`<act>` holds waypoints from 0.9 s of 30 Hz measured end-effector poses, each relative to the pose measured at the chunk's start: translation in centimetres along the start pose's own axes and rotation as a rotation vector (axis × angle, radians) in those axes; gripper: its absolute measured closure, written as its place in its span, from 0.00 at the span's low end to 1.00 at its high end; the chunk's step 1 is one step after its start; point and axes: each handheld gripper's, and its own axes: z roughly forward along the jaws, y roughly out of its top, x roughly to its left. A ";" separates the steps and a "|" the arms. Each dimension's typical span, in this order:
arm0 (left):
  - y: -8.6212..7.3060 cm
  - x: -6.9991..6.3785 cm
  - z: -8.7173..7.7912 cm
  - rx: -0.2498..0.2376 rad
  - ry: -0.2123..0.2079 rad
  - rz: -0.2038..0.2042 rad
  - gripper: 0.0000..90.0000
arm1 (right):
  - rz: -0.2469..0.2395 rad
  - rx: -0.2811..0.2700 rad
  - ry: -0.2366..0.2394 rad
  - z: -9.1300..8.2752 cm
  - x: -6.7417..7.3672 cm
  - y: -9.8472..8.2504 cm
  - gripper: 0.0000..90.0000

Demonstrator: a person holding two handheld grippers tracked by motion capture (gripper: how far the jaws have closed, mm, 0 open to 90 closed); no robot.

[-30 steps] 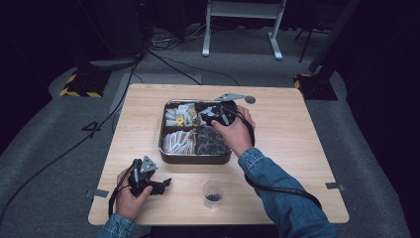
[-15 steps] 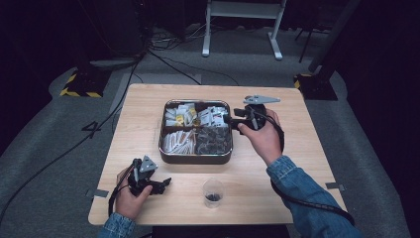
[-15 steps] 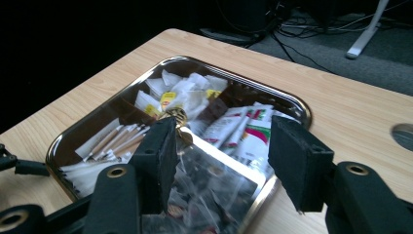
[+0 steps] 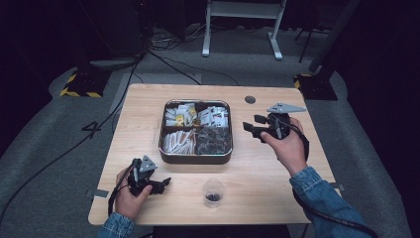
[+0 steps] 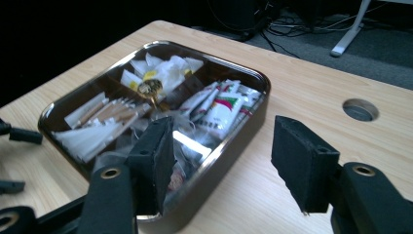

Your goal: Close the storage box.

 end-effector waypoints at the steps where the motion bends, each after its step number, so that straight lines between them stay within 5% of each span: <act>1: 0.0 0.0 0.0 0.000 0.000 -0.001 0.15 | -0.003 0.002 -0.003 -0.3 -0.1 -0.2 0.46; 13: 0.0 0.0 0.0 0.000 0.003 0.001 0.15 | -0.060 -0.012 0.001 -4.2 -1.7 -4.2 0.46; 27: 0.0 0.0 0.0 0.000 0.003 0.000 0.15 | -0.028 0.011 0.000 -6.0 -4.3 -9.6 0.46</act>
